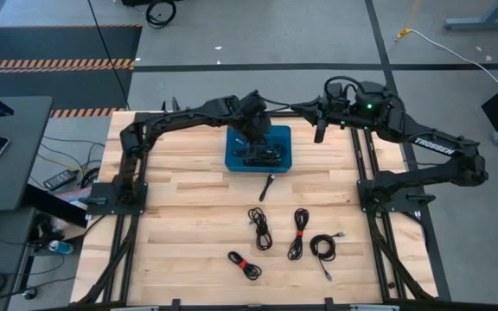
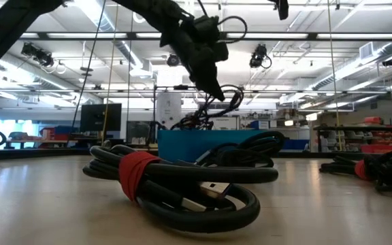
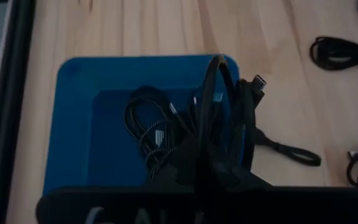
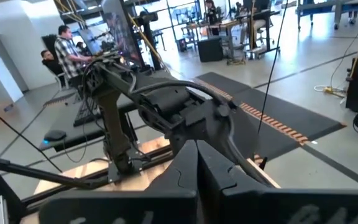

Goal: Pick and place USB-C Cables
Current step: Put the black charger cable into the blue bin

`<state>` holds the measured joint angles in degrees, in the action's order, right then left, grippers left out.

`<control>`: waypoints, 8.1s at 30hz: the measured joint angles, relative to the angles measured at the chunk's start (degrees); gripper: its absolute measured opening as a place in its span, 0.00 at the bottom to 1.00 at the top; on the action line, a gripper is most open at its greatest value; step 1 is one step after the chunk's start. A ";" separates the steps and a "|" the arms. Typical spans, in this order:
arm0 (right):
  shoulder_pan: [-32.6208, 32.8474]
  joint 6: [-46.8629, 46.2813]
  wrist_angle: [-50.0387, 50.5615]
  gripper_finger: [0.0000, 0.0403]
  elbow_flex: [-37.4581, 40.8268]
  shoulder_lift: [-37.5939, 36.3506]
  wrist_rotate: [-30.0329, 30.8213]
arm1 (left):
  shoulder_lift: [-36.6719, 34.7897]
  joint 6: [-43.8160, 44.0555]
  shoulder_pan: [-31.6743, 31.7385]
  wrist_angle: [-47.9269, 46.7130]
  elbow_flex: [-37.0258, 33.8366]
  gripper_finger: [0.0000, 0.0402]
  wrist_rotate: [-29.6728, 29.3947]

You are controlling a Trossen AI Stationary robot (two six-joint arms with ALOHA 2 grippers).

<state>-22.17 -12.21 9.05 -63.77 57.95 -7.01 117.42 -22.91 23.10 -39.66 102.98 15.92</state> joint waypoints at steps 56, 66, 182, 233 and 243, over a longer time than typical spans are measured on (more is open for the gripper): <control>-0.24 10.94 -4.21 0.05 -0.02 -6.40 -3.16 | -5.07 30.09 -6.16 -45.46 22.55 0.25 -8.57; -0.24 11.62 -4.93 0.05 -0.02 -6.64 -5.91 | -5.06 40.63 -16.20 -39.02 13.47 0.25 -15.73; -0.07 3.85 8.64 0.10 0.00 -12.41 -16.73 | -3.94 50.85 -25.88 -2.04 3.23 0.03 -22.49; -0.07 2.72 2.54 0.10 0.00 -12.32 -16.69 | -3.43 -9.80 12.41 -11.97 -3.60 0.03 3.57; -0.07 1.24 2.08 0.10 0.00 -12.03 -16.69 | -3.01 -9.34 13.19 -5.23 -9.77 0.03 4.99</control>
<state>-22.24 -10.97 11.14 -63.77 45.91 -23.70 114.41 -32.25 36.30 -44.89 93.21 20.91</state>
